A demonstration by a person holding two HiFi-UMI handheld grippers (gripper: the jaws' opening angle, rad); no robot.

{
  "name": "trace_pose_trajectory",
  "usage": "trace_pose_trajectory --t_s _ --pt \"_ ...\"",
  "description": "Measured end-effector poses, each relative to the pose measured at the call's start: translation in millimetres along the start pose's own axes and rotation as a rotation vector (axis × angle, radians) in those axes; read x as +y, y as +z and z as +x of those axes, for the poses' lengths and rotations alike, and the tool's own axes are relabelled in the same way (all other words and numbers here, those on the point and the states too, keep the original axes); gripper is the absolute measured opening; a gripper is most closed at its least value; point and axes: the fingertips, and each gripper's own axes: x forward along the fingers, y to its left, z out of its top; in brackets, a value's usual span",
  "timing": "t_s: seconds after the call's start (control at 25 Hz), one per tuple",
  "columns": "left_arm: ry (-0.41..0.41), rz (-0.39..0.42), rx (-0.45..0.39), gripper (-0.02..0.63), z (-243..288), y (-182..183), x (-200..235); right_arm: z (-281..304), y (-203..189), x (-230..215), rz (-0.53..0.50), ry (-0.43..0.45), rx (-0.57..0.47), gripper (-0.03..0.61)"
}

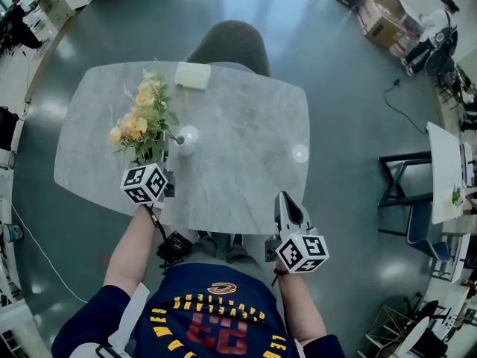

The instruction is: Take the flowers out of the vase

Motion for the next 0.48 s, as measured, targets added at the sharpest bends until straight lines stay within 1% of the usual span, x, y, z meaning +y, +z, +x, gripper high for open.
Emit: trace_pose_trajectory --t_s 0.48 --pt "-0.001 -0.019 -0.110 0.015 -32 46 -6 -6 4 9 -0.015 0.032 -0.016 0.015"
